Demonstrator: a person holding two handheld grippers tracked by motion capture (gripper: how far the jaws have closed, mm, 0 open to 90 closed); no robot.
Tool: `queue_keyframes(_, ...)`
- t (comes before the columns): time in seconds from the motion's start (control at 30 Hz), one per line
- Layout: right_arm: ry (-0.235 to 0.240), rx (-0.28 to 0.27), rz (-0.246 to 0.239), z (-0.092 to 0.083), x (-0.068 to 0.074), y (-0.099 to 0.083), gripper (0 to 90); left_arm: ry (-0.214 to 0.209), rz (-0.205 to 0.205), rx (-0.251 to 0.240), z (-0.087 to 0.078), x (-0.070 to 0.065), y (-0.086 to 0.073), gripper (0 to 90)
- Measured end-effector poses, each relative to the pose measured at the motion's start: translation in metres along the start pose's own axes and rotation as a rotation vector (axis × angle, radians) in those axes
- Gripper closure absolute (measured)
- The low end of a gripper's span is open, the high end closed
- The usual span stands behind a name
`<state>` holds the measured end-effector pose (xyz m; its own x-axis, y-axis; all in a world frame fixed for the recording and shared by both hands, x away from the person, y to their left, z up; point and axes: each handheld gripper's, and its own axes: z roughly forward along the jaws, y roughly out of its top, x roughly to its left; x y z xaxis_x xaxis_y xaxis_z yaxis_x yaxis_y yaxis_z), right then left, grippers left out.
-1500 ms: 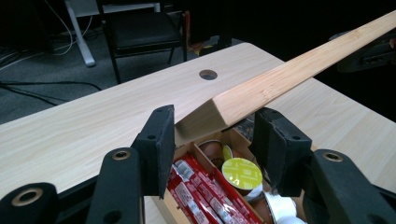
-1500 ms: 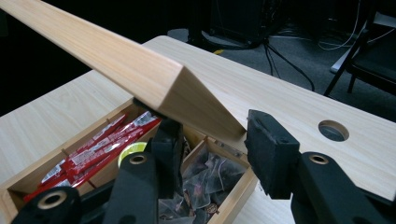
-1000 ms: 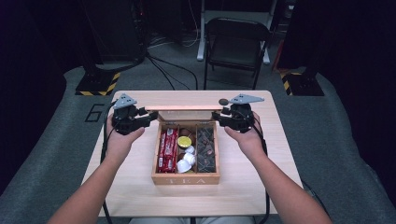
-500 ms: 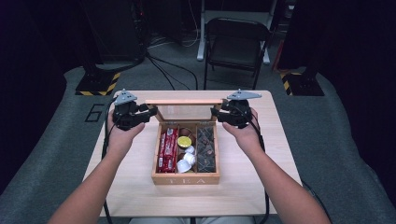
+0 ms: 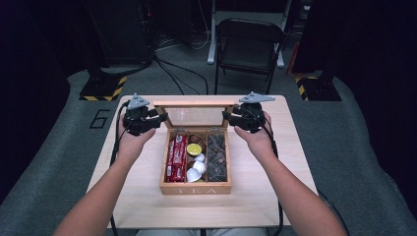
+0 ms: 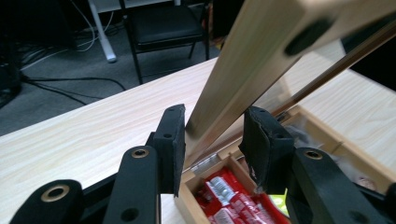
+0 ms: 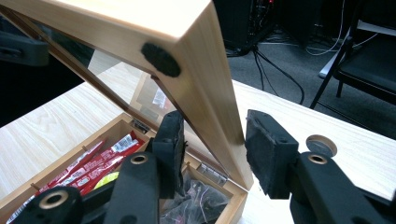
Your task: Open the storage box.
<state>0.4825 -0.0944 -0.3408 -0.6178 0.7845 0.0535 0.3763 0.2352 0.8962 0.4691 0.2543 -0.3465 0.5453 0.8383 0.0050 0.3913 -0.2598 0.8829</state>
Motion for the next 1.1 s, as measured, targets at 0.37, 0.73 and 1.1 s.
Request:
queue_keyframes(0.37, -0.010, 0.000, 0.013, 0.004, -0.002, 0.004, 57.5, -0.023, -0.029, -0.003, 0.011, 0.008, -0.002, 58.9)
queue_keyframes(0.73, -0.016, -0.002, 0.007, 0.008, -0.004, 0.007, 56.5, -0.027, -0.050, 0.001, 0.015, 0.013, -0.002, 61.6)
queue_keyframes(1.1, -0.007, 0.000, 0.009, 0.015, -0.007, 0.008, 54.6, -0.027, -0.056, -0.006, 0.017, 0.015, -0.002, 62.2)
